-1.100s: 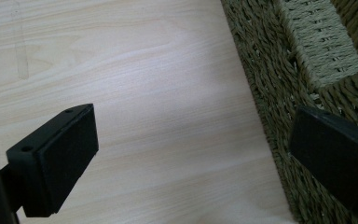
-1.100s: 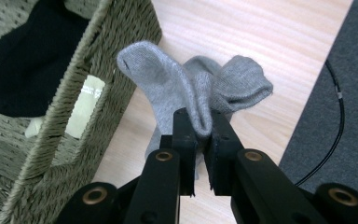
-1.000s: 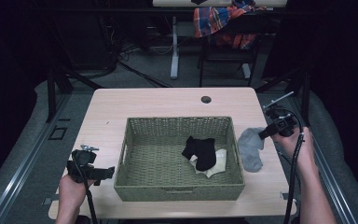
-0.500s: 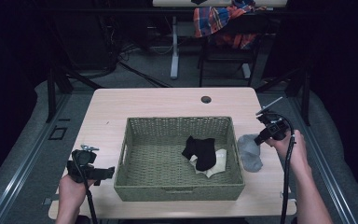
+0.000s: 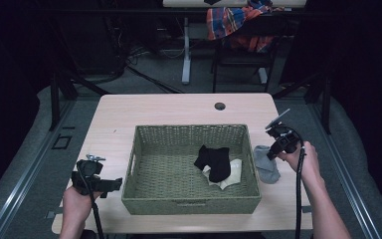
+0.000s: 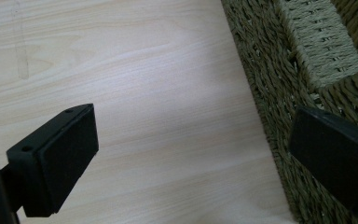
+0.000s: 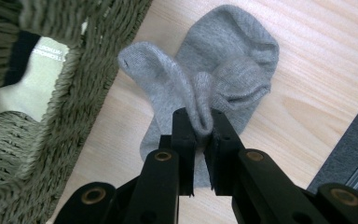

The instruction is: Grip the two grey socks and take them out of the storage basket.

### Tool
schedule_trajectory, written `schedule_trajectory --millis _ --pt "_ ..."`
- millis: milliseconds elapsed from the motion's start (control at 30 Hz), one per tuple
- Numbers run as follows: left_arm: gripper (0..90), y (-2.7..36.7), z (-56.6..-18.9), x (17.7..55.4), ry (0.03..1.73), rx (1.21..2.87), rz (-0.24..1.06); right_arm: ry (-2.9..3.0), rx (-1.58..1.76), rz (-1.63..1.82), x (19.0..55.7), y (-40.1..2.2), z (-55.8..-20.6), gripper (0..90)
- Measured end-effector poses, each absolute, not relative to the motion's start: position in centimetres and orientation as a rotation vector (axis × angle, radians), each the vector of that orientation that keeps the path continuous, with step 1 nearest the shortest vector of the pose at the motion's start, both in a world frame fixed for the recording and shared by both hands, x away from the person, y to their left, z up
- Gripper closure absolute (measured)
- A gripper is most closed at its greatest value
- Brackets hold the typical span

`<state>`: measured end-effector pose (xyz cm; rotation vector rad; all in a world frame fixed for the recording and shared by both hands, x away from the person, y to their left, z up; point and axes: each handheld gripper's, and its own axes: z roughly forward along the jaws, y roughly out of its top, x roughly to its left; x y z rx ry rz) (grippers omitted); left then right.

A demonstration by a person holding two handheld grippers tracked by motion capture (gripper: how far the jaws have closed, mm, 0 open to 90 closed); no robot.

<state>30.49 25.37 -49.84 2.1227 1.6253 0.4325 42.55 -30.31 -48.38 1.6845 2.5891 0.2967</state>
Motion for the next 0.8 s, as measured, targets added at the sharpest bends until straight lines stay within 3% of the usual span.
schedule_trajectory --millis 333,533,700,800 --pt "1.8 25.4 -49.8 30.5 1.625 2.123 0.432 2.571 1.716 0.283 43.0 -30.7 -49.9 79.9" --pt "1.8 25.3 -49.9 30.5 1.624 2.124 0.432 2.547 1.742 0.289 43.3 -31.1 -50.7 73.2" --pt "1.8 25.3 -49.9 30.5 1.625 2.125 0.430 2.550 1.754 0.271 43.5 -31.4 -51.1 61.2" --pt "1.8 25.3 -49.9 30.5 1.623 2.125 0.431 2.531 1.777 0.295 43.5 -31.8 -50.8 48.0"
